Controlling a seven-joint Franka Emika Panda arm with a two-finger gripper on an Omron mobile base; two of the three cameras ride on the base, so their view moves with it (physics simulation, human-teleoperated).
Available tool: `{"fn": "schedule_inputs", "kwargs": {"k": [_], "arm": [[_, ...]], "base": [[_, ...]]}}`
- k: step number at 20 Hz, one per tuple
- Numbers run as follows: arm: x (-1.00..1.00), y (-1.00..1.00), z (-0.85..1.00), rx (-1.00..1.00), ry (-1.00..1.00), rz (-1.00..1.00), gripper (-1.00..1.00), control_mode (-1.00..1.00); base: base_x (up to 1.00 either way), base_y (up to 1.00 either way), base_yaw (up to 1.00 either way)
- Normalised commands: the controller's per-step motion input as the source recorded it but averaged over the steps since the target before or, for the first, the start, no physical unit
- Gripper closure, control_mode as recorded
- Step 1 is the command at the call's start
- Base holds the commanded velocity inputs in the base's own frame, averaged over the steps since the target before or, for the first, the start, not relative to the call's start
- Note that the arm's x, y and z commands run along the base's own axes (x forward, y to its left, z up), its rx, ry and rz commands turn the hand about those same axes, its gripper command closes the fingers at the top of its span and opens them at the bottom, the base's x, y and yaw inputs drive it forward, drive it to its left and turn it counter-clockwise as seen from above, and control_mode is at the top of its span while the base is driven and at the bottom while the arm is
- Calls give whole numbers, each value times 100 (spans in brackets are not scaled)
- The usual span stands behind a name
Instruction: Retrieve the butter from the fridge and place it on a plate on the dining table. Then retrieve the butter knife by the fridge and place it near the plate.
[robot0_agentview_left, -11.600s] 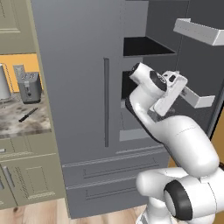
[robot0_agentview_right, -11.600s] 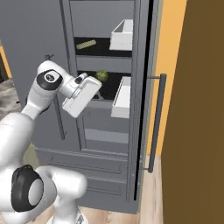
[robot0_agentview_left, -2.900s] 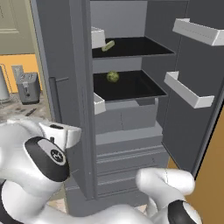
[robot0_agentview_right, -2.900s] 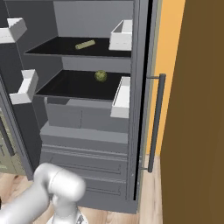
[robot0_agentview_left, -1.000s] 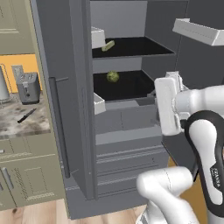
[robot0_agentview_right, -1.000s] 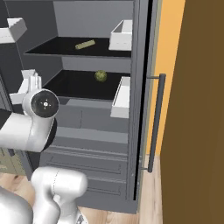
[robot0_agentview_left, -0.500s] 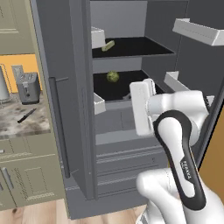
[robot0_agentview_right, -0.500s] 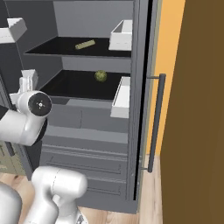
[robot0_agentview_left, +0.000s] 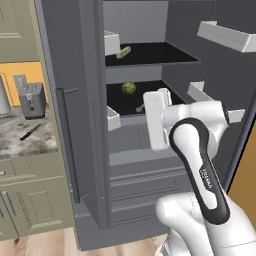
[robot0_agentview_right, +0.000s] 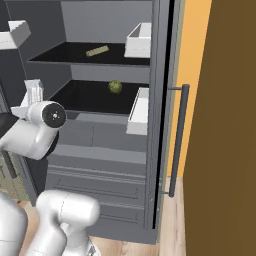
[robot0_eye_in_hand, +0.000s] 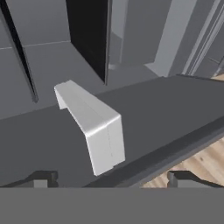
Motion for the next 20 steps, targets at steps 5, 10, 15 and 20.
{"fn": "schedule_inputs", "kwargs": {"k": [5, 10, 15, 20], "arm": [[68, 2, -16, -4, 0, 1, -100, -100], [61, 14, -35, 0, 0, 11, -100, -100], [32, 49, -16, 0, 0, 18, -100, -100], [14, 54, -1, 0, 0, 16, -100, -100]], "base": [[0, 0, 0], [0, 0, 0], [0, 0, 0], [0, 0, 0]]}}
